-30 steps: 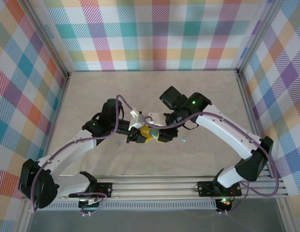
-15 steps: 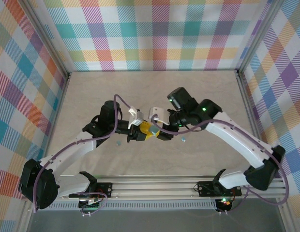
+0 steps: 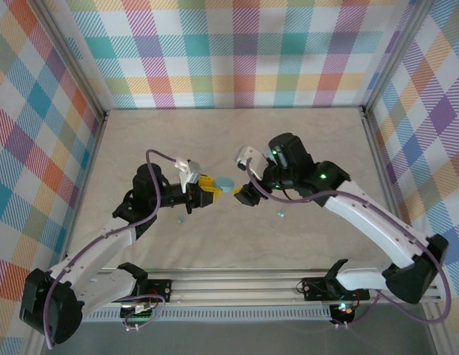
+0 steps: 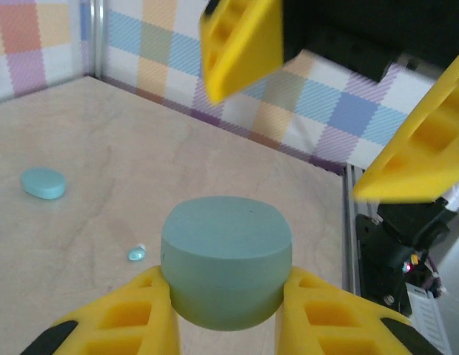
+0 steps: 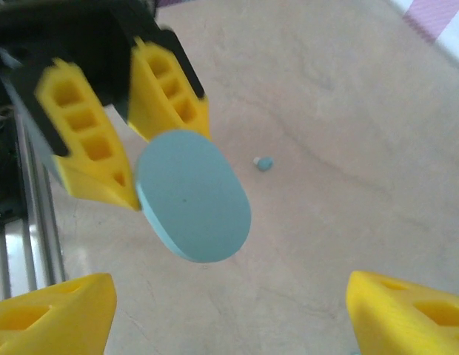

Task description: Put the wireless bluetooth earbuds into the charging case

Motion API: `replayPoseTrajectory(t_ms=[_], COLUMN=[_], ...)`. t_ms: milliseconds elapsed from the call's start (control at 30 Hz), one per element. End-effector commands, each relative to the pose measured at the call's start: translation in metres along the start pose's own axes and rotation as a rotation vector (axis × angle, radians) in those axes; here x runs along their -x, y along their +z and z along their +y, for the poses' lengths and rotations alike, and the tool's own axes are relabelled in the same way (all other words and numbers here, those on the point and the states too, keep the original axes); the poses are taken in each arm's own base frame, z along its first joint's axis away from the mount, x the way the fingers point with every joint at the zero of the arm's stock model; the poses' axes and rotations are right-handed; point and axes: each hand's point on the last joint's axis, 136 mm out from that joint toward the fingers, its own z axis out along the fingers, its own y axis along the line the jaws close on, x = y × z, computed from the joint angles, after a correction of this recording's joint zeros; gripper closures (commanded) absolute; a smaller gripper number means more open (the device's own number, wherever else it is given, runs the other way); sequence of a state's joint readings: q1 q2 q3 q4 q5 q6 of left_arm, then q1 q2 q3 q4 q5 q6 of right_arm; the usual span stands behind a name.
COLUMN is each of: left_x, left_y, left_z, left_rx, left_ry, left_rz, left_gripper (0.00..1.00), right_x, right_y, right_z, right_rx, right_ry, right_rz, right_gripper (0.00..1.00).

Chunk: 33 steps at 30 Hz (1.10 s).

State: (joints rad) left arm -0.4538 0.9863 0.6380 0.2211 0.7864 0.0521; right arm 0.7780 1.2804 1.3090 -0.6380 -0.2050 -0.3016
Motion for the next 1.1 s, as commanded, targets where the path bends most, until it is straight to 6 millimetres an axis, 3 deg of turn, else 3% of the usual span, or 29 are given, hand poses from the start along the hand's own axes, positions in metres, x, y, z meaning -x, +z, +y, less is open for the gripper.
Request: replayPoseTrajectory(t_ms=[0,267,767,1067], left_x=[0.017,0.014,0.013,0.013], left_y=[-0.008,-0.009,-0.008,-0.007], left_z=[0.003,0.001,0.000,-0.001], left_rx=[0.047,0.036,0.024,0.015], left_ry=[0.017,0.002,-0.003,-0.019], left_rz=[-0.071,-0.065,-0.059,-0.061], left_gripper=[0.85,0.85,0.86,0.87], right_x=[0.009,0.023,0.020,0.028], right_y=[0.011,0.023,0.025,0.024], right_z=[0.001,-0.008,-0.018,-0.044], right_rx=[0.053,0.054,0.055,-0.042], right_ry=[0.066,0.058,0.088,0.118], right_rz=[0.002,0.012,0.052,0.048], right_gripper=[0.19,0.22,0.25,0.26])
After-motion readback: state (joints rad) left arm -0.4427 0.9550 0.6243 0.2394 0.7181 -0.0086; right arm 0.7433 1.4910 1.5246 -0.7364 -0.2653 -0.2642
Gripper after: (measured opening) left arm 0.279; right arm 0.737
